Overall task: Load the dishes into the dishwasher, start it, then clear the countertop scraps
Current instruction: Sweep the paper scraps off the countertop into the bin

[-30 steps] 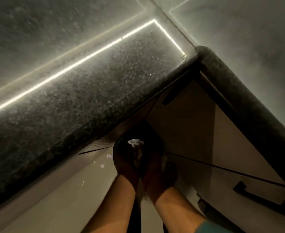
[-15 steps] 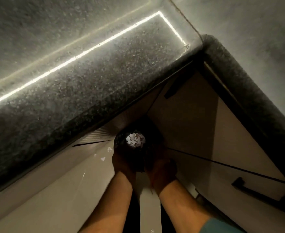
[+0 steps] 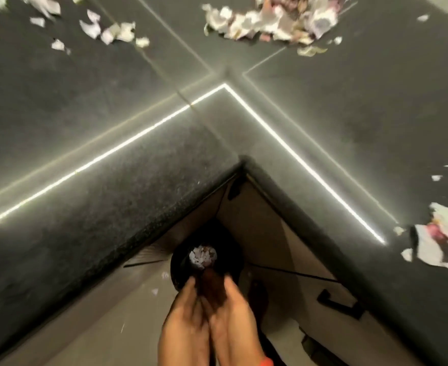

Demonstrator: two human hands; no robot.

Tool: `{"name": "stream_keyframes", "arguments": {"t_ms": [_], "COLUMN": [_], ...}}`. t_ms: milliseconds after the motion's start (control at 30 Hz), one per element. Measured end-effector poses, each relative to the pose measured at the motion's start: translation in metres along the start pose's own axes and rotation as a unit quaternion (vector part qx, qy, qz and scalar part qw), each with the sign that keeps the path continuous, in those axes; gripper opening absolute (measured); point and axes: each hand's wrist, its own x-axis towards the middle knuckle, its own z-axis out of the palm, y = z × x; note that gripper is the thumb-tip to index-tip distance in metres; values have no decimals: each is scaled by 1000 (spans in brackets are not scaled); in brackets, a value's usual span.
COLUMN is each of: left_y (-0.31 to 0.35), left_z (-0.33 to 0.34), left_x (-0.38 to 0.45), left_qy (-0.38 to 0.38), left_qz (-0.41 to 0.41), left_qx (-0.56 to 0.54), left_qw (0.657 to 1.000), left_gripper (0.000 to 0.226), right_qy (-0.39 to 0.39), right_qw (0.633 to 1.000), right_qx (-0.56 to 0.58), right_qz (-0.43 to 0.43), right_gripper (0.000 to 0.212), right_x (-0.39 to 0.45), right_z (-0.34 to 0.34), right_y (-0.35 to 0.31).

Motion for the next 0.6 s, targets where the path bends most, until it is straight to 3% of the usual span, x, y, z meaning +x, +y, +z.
{"name": "stream_keyframes", "arguments": {"t_ms": [100,133,167,233,300,367,433,467,600], "left_y": [30,33,36,45,40,28,7,-3,-28], "left_z": [17,27,36,55,76,99,112,117,113], "left_x": [-21,-33,-39,-61,-74,-89,-93,-93,-86], "left_qy": [-107,-109,-142,-252,-303,-351,-390,-400,-402], "left_qz": [-10,-8,-7,13,71,138,207,225,279], "left_qx": [80,116,149,191,257,336,401,434,520], "left_qw": [991,987,979,949,915,863,802,775,700], "left_gripper": [29,27,37,81,75,60,47,44,43], "right_qy": [-74,-97,-126,-155,-140,-74,30,81,191], "right_qw": [989,978,963,917,865,788,679,635,542], "right_qx": [-77,-114,-147,-214,-253,-327,-436,-479,-631], "right_qz": [-107,-143,-189,-298,-410,-517,-590,-600,-521], "right_gripper": [34,30,34,45,44,42,50,60,105], "right_x": [-48,-70,-86,-116,-141,-155,-158,-156,-134], "right_z": [13,16,16,12,4,-11,-34,-49,-102], "right_y": [-31,-46,-58,-84,-109,-130,-151,-162,-191]}}
